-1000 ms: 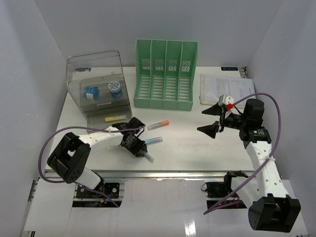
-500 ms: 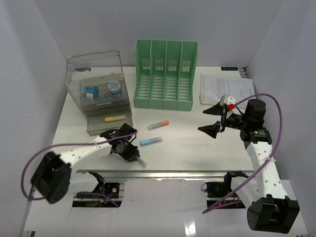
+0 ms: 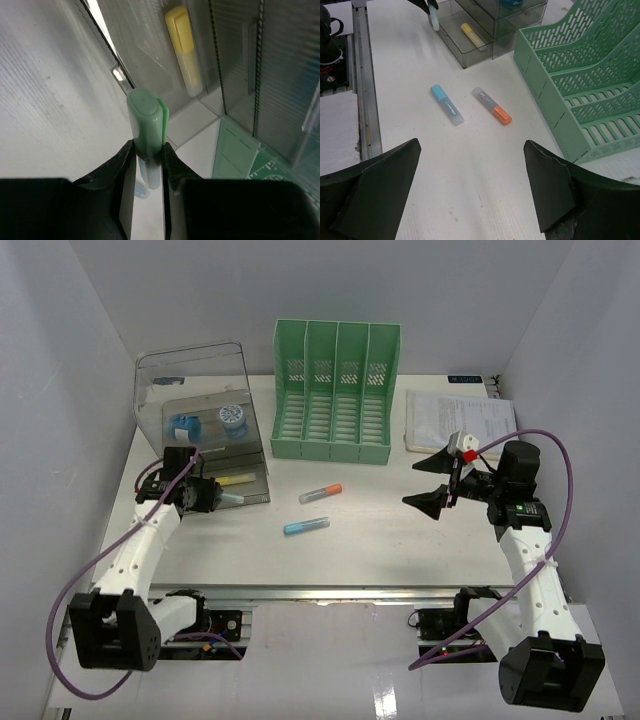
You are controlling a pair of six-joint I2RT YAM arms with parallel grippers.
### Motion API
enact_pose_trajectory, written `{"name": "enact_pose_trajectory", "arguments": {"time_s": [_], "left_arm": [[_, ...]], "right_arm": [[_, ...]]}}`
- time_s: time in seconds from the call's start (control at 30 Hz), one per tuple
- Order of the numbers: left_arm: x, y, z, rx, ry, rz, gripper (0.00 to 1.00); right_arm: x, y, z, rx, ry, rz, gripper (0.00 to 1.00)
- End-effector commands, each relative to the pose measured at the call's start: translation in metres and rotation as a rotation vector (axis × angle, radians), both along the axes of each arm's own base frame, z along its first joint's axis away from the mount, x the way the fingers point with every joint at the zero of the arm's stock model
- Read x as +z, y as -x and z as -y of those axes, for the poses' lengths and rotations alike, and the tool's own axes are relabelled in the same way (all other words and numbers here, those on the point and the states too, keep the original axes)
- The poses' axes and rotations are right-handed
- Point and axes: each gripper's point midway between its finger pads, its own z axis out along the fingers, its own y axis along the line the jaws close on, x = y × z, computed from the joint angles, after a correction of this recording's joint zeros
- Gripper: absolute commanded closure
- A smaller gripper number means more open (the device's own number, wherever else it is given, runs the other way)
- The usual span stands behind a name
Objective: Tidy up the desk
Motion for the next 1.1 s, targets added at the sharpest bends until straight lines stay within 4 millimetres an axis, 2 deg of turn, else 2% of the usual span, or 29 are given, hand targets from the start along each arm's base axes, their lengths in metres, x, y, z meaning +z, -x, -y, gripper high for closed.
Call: {"name": "enact_pose_trajectory", "arguments": {"time_s": [0.0,0.03,0.13,0.27,0.43,0.53,0.63,0.7,0.73,0.77,0.8,0.87,0.9,0.97,1.07], "left_arm": [[0.004,-0.032,-0.007,0.087,0.08,0.011,1.0],[0.002,-0.037,-0.015,0.117,0.092,0.009,0.99],[-0.004,-0.052,-0.022,0.14,0.109,0.004,0.85],[-0.007,-0.065,-0.026,0.129,0.105,-0.003,0.52],[-0.01,-0.065,-0.024,0.086,0.13,0.012,0.28],[-0.012,-0.061,-0.022,0.04,0.139,0.026,0.23],[-0.003,-0.058,-0.019,-0.032,0.132,0.081,0.21],[0.016,-0.062,-0.012,-0.173,0.082,0.206,0.2],[0.027,-0.057,-0.004,-0.296,0.045,0.279,0.19],[0.043,-0.057,0.001,-0.373,0.005,0.374,0.19],[0.049,-0.049,0.011,-0.507,-0.03,0.431,0.19],[0.058,-0.032,0.019,-0.604,-0.082,0.51,0.18],[0.06,-0.023,0.02,-0.625,-0.107,0.533,0.17],[0.061,-0.002,0.021,-0.645,-0.167,0.575,0.13],[0.058,0.022,0.022,-0.649,-0.203,0.613,0.08]], "right_arm": [[-0.001,0.006,-0.002,0.046,-0.011,0.016,0.1],[-0.001,0.01,-0.003,0.076,-0.015,0.031,0.1],[-0.002,0.026,-0.009,0.173,-0.035,0.064,0.1],[-0.015,0.037,-0.02,0.237,0.007,0.098,0.1],[-0.079,0.051,-0.068,0.368,0.297,0.121,0.1],[-0.119,0.052,-0.09,0.442,0.475,0.206,0.1],[-0.145,0.037,-0.11,0.456,0.632,0.28,0.1],[-0.158,0.027,-0.134,0.494,0.699,0.295,0.1],[-0.17,0.024,-0.143,0.512,0.733,0.275,0.1],[-0.161,0.015,-0.155,0.508,0.73,0.289,0.1],[-0.164,0.012,-0.163,0.515,0.745,0.276,0.1],[-0.183,0.005,-0.183,0.548,0.785,0.226,0.1],[-0.18,-0.003,-0.194,0.539,0.783,0.232,0.1],[-0.191,-0.011,-0.205,0.518,0.802,0.205,0.1],[-0.194,-0.021,-0.219,0.493,0.79,0.196,0.1]]}}
